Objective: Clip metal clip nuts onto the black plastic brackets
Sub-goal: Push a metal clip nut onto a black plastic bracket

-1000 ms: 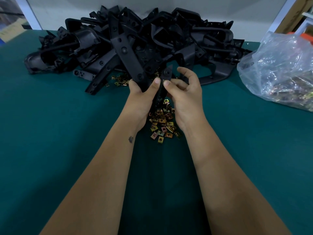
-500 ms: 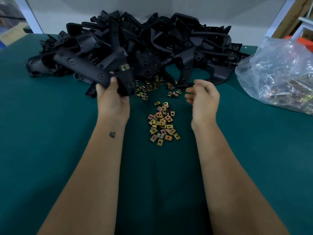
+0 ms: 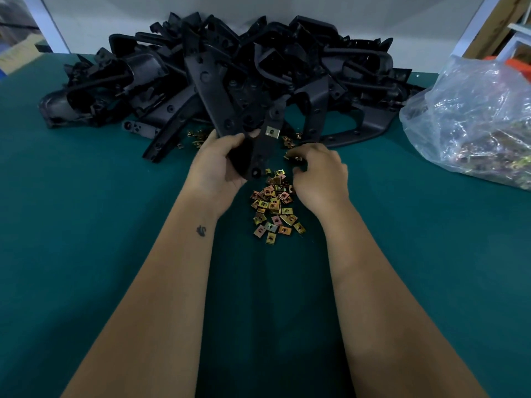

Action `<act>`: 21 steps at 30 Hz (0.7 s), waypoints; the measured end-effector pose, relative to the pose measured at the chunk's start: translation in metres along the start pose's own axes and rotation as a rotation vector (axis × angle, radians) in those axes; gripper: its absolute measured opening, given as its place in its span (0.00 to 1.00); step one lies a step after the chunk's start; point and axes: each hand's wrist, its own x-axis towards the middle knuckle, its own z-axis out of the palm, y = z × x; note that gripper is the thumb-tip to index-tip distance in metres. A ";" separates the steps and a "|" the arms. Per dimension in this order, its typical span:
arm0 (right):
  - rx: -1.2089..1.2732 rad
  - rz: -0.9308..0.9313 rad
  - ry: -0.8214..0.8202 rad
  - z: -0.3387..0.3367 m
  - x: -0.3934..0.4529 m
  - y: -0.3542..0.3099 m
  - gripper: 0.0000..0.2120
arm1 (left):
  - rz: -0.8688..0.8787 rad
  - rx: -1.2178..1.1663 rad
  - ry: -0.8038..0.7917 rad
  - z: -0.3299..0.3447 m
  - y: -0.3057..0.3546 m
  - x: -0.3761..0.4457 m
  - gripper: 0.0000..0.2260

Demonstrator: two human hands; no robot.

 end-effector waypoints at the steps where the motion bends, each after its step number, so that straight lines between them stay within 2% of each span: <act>1: 0.044 0.007 0.032 0.000 -0.001 0.000 0.15 | 0.021 -0.026 0.001 0.000 0.000 0.001 0.09; 3: 0.105 0.034 0.081 0.000 -0.002 0.001 0.10 | 0.063 -0.093 0.061 -0.003 0.000 0.004 0.09; 5: 0.135 0.062 0.108 0.000 -0.003 0.000 0.09 | 0.127 -0.069 0.191 -0.008 0.002 0.008 0.11; 8: 0.113 0.044 0.078 0.000 -0.004 -0.001 0.17 | 0.190 0.002 0.299 -0.013 0.005 0.008 0.11; 11: 0.023 0.003 0.029 0.002 -0.004 -0.002 0.21 | 0.173 0.056 0.294 -0.012 0.004 0.006 0.11; 14: 0.045 0.000 0.064 0.002 -0.005 -0.002 0.15 | 0.147 0.074 0.253 -0.007 0.000 0.004 0.12; 19: 0.087 0.024 0.128 0.002 -0.006 -0.003 0.05 | 0.118 0.145 0.241 -0.002 -0.002 0.002 0.07; 21: 0.058 0.033 0.130 0.002 -0.005 -0.004 0.11 | 0.147 0.307 0.307 -0.001 -0.004 0.000 0.06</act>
